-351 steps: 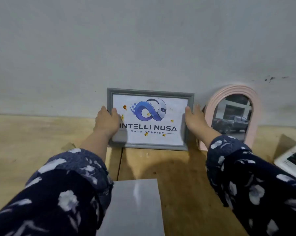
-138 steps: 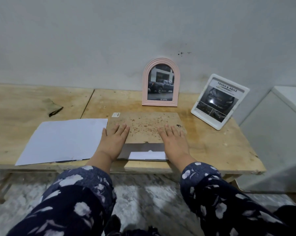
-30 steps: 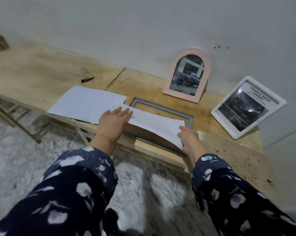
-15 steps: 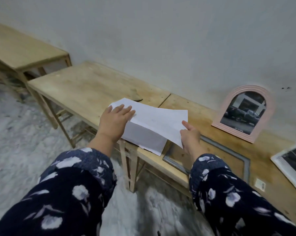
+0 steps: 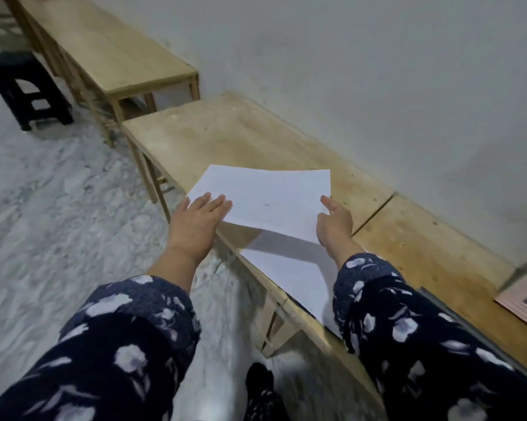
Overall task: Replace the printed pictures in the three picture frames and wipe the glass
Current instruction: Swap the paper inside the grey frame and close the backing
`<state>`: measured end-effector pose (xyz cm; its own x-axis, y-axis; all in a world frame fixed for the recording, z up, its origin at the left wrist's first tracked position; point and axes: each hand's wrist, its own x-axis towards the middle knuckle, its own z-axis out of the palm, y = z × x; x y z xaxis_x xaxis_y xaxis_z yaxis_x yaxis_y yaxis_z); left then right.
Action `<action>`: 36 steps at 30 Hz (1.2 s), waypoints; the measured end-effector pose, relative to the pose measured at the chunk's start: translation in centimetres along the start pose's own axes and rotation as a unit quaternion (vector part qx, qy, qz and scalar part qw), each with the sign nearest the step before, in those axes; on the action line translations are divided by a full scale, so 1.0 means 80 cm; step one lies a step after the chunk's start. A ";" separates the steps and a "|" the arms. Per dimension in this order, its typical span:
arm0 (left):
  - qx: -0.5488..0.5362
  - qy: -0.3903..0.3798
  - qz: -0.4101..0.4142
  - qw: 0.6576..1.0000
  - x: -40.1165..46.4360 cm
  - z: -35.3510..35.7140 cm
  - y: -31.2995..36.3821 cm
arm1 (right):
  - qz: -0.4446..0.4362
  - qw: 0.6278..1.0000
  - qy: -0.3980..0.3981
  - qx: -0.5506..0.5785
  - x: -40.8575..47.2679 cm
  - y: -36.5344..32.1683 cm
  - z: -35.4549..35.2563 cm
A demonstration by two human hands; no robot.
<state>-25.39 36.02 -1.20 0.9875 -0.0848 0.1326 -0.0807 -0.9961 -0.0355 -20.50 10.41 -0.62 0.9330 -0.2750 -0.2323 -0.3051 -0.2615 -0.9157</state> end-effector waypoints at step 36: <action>-0.057 -0.161 0.097 0.981 0.110 0.068 0.044 | -0.067 0.888 -0.005 -0.455 0.042 0.052 0.021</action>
<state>-16.24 31.91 -5.58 0.9421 -0.2798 -0.1850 -0.2684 -0.9596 0.0846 -18.31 9.95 -5.76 0.9729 -0.1783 -0.1474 -0.2150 -0.9318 -0.2923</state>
